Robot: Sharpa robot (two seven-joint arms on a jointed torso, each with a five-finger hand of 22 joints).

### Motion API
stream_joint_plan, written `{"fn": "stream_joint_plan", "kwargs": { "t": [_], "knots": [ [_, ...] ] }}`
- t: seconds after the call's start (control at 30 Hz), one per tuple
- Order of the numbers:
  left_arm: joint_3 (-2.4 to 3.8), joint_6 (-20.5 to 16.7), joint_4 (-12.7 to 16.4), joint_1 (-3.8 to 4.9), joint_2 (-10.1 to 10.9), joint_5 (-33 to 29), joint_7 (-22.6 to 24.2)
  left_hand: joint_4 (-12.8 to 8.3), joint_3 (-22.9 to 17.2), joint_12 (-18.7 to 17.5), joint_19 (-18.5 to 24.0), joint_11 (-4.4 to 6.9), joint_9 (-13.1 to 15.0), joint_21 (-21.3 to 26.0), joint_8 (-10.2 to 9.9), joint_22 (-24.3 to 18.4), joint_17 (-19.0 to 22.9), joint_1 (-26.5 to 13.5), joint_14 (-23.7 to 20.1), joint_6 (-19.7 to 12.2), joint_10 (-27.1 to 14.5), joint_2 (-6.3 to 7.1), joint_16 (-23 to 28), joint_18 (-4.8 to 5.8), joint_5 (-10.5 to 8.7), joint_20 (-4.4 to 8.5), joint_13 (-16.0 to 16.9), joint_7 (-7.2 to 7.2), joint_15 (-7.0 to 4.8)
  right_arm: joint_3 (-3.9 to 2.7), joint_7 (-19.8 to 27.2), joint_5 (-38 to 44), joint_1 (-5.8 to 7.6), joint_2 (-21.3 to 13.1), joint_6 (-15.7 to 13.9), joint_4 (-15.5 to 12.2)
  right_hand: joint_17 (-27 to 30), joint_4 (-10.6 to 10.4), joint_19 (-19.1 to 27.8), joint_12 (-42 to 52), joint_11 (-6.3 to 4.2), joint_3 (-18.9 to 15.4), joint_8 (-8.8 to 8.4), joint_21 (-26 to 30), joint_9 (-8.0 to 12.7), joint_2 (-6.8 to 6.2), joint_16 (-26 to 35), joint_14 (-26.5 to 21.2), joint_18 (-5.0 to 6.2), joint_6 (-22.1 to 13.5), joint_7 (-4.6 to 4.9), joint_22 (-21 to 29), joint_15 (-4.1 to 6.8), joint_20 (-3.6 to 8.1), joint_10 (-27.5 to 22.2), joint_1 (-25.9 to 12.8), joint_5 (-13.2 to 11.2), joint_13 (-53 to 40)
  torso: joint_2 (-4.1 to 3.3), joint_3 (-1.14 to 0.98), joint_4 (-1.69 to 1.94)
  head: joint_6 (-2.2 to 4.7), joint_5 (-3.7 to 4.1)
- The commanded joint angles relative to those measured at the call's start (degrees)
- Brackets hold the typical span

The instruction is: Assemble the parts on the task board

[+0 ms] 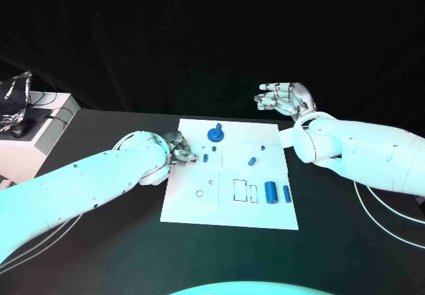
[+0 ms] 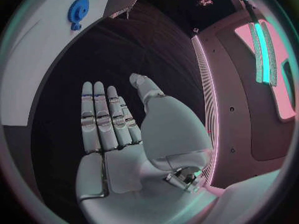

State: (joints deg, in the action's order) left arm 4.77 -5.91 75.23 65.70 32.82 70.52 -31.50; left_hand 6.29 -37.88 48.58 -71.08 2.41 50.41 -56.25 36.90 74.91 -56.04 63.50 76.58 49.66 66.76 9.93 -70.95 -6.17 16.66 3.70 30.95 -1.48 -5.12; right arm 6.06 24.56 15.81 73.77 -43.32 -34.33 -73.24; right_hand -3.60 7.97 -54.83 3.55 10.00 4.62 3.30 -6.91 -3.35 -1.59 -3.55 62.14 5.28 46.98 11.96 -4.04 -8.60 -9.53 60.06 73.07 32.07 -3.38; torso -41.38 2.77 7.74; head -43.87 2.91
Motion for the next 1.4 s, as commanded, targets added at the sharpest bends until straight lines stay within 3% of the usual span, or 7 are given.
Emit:
{"fn": "stream_joint_plan", "kwargs": {
  "t": [0.03,0.63,1.4],
  "knots": [
    [-0.17,0.13,-0.25,-0.16,0.04,0.43,-0.61,-5.32,-5.74,0.17,-0.21,0.14,0.10,-0.34,-0.18,3.46,-0.07,0.68,0.33,0.35,-0.08,-0.32,0.15,0.33,0.19,0.02,0.05,0.00,0.10,-0.02,0.51,0.48,-0.01,0.02,0.86,-0.08,0.09,-0.11,0.32,-0.08,-0.12,0.22,-0.19,0.04,0.06,0.49,0.09,-0.30,-0.10,-0.44,0.99,0.01,-0.02,0.14,-0.38,-0.08,0.15,0.08,0.00,0.01,-0.03,0.04,0.04],
    [-0.18,-1.06,-0.44,-0.06,-0.02,0.72,0.82,-5.29,-5.84,0.17,-0.18,0.13,0.25,-0.38,-0.09,3.50,-0.11,0.73,0.29,0.17,-0.13,-0.40,0.16,0.33,0.13,0.02,0.13,-0.04,0.13,-0.02,0.47,0.48,-0.01,0.08,0.99,-0.05,0.09,-0.11,0.32,-0.08,-0.12,0.22,-0.19,0.04,0.06,0.49,0.09,-0.30,-0.10,-0.44,0.99,0.01,-0.02,0.14,-0.38,-0.08,0.15,0.08,-0.05,-0.02,-0.05,0.00,0.04],
    [-0.29,1.18,-0.99,0.08,-0.57,0.65,1.63,-5.24,-5.81,0.20,-0.14,0.11,0.31,-0.43,-0.03,3.56,-0.23,0.88,0.28,0.09,-0.16,-0.41,0.12,0.34,0.08,-0.01,0.19,-0.07,0.15,-0.02,0.37,0.46,-0.01,0.05,1.13,-0.08,0.09,-0.09,0.33,-0.08,-0.12,0.32,-0.18,0.05,0.06,0.46,0.08,-0.32,-0.10,-0.40,0.98,0.01,-0.02,0.13,-0.37,-0.15,0.27,0.08,-0.03,-0.01,-0.05,-0.28,0.41]
  ]
}}
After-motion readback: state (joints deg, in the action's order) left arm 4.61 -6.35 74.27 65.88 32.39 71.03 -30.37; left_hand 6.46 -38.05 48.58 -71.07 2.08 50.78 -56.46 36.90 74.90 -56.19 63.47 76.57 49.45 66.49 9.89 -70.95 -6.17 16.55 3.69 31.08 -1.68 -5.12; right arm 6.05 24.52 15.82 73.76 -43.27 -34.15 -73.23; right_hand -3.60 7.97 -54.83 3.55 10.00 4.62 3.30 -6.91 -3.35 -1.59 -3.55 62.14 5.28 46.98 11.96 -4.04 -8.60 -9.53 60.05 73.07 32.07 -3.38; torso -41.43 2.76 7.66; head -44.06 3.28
